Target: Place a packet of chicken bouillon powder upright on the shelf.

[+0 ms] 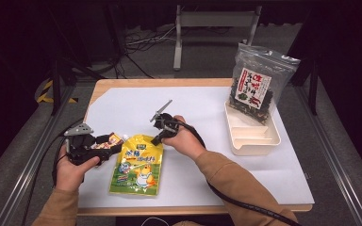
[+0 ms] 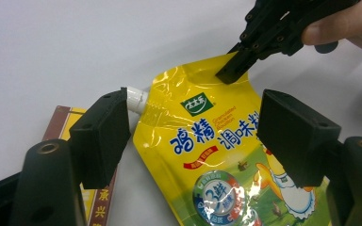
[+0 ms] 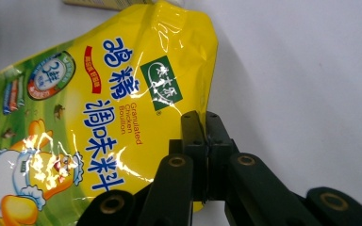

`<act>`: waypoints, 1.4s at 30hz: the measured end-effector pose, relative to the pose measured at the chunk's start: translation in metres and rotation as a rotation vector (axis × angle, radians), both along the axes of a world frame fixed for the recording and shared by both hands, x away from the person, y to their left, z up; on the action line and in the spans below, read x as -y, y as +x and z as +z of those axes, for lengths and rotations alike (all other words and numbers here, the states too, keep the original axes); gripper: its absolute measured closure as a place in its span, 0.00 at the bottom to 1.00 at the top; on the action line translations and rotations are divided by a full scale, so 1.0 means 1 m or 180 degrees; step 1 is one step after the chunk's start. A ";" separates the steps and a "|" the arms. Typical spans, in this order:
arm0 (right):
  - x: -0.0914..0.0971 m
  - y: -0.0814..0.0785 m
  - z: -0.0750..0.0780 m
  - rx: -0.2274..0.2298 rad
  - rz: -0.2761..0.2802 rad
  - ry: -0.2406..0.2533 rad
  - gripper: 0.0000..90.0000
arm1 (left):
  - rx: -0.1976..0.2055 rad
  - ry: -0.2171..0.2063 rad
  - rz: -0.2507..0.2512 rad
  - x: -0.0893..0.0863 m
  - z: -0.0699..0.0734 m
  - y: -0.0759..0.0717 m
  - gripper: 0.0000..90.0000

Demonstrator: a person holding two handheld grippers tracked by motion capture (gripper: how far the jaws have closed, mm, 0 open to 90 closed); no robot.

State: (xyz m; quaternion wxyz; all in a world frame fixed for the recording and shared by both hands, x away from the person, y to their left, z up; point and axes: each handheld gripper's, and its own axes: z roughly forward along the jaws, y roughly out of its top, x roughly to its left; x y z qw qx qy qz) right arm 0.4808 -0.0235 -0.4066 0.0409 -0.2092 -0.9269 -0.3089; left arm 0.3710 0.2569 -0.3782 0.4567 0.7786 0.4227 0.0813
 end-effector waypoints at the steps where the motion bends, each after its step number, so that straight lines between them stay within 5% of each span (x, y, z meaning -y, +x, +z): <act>1: 0.000 -0.001 0.004 0.0006 0.0001 0.0016 1.00 | 0.0019 -0.0004 0.0014 -0.004 0.001 0.000 0.30; 18: 0.020 -0.021 0.060 0.0303 0.0083 0.0303 1.00 | 0.0134 -0.0206 0.0222 -0.034 0.013 -0.007 0.30; 25: 0.031 -0.030 0.075 0.0416 0.0101 0.0359 1.00 | 0.0168 -0.0105 0.0237 -0.034 0.014 -0.008 0.30; 42: 0.052 -0.057 0.116 0.0762 0.0290 0.0504 1.00 | 0.0189 -0.0096 0.0213 -0.033 0.015 -0.006 0.29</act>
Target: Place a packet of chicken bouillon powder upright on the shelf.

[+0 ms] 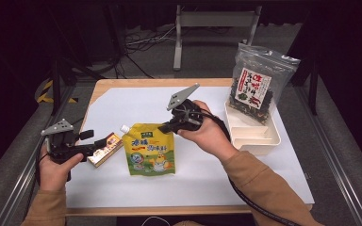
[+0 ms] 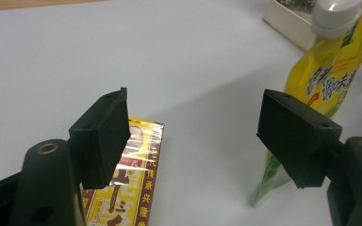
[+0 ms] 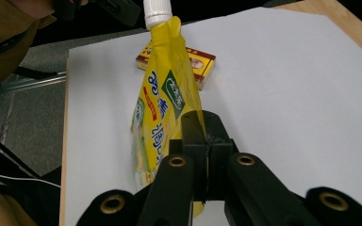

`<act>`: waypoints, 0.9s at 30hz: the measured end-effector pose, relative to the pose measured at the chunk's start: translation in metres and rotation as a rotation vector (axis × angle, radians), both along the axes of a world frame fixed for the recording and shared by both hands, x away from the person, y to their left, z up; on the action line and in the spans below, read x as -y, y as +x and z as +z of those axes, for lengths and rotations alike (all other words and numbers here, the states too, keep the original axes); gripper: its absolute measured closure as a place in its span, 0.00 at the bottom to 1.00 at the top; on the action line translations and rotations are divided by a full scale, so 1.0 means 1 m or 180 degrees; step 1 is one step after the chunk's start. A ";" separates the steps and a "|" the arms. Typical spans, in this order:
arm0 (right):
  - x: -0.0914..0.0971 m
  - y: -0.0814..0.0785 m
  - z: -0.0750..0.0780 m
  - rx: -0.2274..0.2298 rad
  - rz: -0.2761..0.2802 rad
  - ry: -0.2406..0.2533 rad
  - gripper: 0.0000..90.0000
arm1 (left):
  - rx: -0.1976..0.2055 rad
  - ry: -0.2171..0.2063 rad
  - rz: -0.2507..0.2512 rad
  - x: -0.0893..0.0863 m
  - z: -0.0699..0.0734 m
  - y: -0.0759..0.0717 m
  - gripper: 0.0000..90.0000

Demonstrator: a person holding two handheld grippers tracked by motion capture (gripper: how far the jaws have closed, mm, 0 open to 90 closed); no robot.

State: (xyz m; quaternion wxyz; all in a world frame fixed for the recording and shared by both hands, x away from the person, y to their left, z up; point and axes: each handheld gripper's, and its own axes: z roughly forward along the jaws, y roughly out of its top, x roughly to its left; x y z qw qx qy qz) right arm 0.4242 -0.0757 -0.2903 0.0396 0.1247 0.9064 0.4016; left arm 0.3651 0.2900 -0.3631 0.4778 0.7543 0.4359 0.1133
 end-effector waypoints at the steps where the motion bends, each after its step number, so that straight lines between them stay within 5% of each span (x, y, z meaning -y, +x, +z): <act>1: 0.001 -0.002 0.003 0.0035 0.0011 -0.0001 1.00 | 0.0004 -0.0003 -0.0006 0.000 0.000 0.000 0.29; 13: 0.019 -0.010 0.029 0.0385 -0.0017 -0.0114 1.00 | -0.0001 -0.0015 0.0001 0.001 0.001 -0.001 0.29; 27: 0.062 -0.012 0.057 0.0558 -0.0236 -0.0136 1.00 | 0.0001 -0.0004 -0.0014 0.003 0.002 0.000 0.29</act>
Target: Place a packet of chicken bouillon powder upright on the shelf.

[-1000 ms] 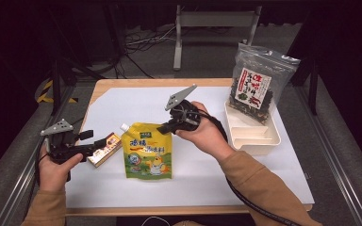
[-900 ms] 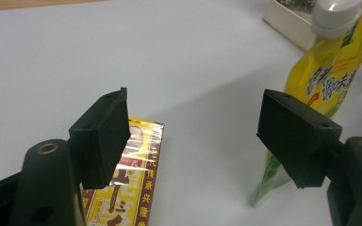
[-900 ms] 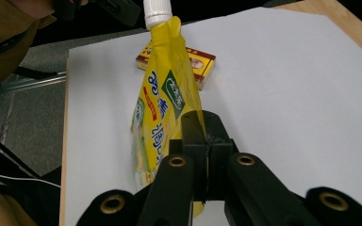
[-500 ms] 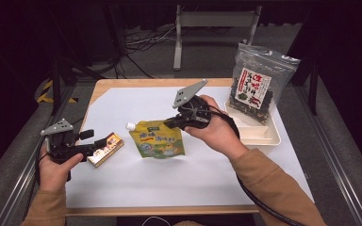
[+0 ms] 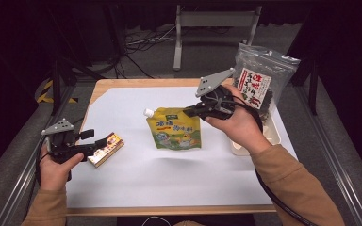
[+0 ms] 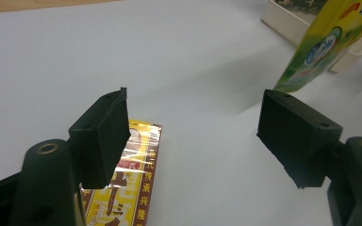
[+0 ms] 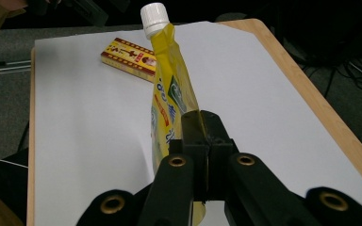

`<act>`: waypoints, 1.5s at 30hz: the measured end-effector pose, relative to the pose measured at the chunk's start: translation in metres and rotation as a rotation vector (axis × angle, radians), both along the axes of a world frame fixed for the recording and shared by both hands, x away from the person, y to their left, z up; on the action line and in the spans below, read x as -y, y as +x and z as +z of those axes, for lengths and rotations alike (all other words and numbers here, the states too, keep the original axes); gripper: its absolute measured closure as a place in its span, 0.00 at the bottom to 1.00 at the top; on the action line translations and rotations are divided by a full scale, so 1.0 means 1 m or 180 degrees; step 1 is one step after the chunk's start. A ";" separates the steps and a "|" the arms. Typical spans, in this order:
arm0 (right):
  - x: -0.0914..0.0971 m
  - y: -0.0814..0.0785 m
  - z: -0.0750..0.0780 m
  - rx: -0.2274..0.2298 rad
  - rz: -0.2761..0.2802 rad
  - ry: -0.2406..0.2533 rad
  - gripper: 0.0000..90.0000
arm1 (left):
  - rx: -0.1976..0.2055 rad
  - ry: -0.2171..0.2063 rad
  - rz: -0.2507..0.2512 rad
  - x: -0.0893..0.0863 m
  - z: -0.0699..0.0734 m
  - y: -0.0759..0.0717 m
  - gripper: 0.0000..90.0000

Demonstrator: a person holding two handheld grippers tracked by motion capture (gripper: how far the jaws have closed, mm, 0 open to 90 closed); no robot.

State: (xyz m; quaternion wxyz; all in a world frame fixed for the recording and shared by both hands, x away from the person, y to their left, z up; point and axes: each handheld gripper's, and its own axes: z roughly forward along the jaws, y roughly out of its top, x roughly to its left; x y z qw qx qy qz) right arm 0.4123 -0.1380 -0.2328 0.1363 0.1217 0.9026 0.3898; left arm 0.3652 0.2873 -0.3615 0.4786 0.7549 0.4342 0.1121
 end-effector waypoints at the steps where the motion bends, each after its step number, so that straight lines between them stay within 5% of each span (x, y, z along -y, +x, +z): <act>1: 0.004 -0.001 0.002 0.0018 -0.0025 0.0001 1.00 | -0.0003 0.0000 0.0004 0.000 0.000 0.000 0.29; 26: 0.076 -0.022 0.038 0.0264 -0.0444 -0.0033 1.00 | -0.0019 0.0023 -0.0119 0.016 0.000 0.015 0.29; 45: 0.129 -0.028 0.047 0.0321 -0.0766 -0.0039 1.00 | -0.0055 0.0031 -0.0106 0.017 -0.002 0.015 0.29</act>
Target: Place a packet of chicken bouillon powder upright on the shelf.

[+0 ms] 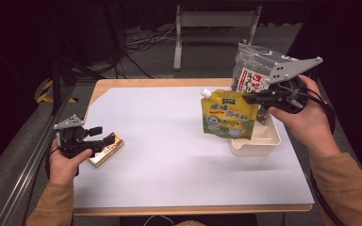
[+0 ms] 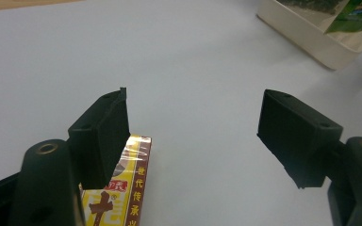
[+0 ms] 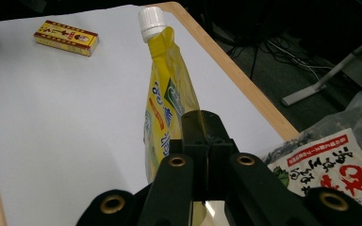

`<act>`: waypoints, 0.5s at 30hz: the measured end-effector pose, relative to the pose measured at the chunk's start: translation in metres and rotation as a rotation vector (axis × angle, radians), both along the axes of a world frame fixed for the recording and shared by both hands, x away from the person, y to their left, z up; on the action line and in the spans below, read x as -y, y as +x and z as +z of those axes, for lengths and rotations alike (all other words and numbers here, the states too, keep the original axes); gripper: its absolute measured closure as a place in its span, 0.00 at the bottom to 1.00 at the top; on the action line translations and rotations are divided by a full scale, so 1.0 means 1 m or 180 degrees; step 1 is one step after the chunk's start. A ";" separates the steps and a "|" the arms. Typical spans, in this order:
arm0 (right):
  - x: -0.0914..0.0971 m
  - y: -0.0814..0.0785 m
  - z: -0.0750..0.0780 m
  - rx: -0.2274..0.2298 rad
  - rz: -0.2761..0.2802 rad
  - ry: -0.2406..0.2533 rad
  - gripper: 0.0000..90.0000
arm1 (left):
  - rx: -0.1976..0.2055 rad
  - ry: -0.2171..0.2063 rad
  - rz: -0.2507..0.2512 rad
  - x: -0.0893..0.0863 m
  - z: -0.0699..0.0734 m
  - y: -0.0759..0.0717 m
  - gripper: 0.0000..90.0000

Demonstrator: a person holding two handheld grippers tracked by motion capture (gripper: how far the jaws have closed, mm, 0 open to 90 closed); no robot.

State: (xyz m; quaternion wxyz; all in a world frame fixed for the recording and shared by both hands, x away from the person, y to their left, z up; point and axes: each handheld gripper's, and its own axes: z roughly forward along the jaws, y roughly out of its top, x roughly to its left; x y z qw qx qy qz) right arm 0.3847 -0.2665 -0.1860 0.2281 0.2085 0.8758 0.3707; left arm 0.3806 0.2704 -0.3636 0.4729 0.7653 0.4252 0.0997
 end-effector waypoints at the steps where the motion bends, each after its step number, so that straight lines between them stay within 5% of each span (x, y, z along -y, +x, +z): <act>1: 0.003 0.000 0.001 0.0012 -0.0016 -0.0003 1.00 | -0.0002 -0.0002 0.0004 0.000 0.000 0.000 0.29; 15: 0.033 0.005 -0.001 -0.0018 -0.0170 0.0043 1.00 | -0.0026 -0.0009 0.0012 -0.002 -0.002 0.001 0.29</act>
